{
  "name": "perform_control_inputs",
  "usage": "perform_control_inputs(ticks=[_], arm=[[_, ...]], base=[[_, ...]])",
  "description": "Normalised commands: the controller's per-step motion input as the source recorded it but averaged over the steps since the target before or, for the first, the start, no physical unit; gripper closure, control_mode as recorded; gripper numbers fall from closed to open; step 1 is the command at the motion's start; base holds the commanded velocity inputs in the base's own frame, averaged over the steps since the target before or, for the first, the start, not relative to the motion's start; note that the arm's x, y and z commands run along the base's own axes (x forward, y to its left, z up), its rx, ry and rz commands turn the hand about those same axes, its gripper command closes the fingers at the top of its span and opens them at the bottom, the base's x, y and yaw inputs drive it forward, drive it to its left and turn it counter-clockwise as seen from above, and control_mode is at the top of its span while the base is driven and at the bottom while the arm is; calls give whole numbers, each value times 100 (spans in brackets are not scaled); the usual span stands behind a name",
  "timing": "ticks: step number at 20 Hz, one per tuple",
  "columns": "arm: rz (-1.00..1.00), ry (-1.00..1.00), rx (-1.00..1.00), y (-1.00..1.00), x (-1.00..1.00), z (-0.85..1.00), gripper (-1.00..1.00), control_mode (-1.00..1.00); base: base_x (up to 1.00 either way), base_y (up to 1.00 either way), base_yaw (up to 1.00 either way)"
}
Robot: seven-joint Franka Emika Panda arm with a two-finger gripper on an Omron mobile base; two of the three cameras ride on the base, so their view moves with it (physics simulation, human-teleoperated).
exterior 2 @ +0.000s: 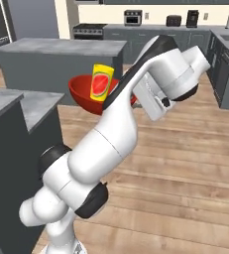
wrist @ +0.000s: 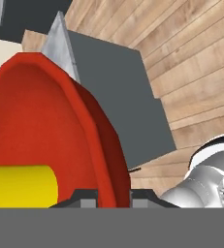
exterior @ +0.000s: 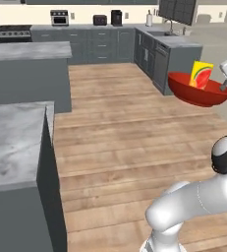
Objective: Place the cup inside the bowl on the dining table and move the bowl to any counter.
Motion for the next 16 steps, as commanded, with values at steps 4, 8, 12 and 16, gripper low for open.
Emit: perform_control_inputs(ticks=[4, 8, 12, 16], arm=[[0, 0, 0, 0, 0, 0, 100, 100], [0, 0, 0, 0, 0, 0, 100, 100], [0, 0, 0, 0, 0, 0, 100, 100], [0, 0, 0, 0, 0, 0, 100, 100]], base=[[88, -39, 0], [100, -34, 0], [100, -33, 0], [100, -23, 0]])
